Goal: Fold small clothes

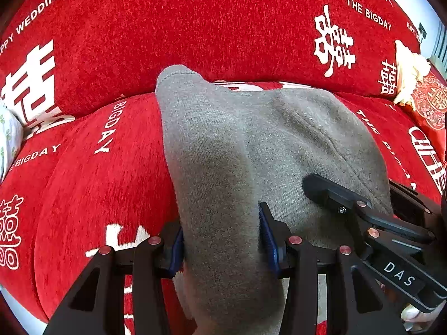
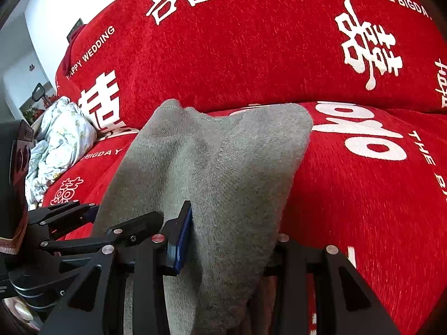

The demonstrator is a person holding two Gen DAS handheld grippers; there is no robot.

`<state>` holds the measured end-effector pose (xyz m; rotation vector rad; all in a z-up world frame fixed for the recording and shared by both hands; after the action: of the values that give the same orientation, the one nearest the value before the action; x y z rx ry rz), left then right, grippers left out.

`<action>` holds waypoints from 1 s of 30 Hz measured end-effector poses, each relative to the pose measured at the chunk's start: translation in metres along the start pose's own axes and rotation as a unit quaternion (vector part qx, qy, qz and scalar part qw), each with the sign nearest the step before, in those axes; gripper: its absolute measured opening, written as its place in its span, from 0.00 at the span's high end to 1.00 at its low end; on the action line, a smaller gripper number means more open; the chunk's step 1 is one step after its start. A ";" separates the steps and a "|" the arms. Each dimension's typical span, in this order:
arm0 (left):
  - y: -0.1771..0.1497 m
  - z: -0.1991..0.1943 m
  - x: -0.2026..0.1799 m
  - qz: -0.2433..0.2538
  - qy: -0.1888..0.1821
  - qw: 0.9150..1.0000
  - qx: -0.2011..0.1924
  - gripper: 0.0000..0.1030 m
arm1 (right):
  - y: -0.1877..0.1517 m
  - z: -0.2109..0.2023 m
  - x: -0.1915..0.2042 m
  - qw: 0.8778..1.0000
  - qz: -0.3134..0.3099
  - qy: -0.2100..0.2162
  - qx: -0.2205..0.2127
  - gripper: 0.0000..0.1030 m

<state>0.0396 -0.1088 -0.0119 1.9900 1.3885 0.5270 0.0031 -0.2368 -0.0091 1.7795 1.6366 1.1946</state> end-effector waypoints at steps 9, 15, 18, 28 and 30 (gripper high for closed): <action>-0.009 -0.013 0.002 0.005 -0.003 1.000 -0.004 0.56 | -0.004 -0.008 0.005 1.000 0.004 -0.008 0.001 0.60; -0.016 -0.022 0.004 0.005 -0.007 1.000 -0.004 0.56 | -0.010 -0.015 0.010 1.000 0.007 -0.011 0.004 0.60; -0.020 -0.027 0.005 0.003 -0.009 1.000 -0.005 0.56 | -0.014 -0.019 0.015 1.000 0.007 -0.012 0.005 0.60; -0.036 -0.042 0.017 -0.014 -0.020 1.000 -0.009 0.56 | -0.021 -0.032 0.039 1.000 -0.016 -0.020 0.011 0.60; -0.039 -0.044 0.019 -0.017 -0.021 1.000 -0.009 0.56 | -0.023 -0.034 0.043 0.999 -0.021 -0.022 0.011 0.61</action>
<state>-0.0084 -0.0699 -0.0085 1.9475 1.3851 0.4777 -0.0406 -0.1984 0.0032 1.7642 1.6593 1.1144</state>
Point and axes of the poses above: each gripper's, at about its wrist camera, not at the fingertips, and z roughly the way its jaws point, x to its left, y to its top, the point moved 8 cm from there along z, roughly the way its jaws point, and after that the axes turned 11 degrees about -x, right-handed, at the moved point
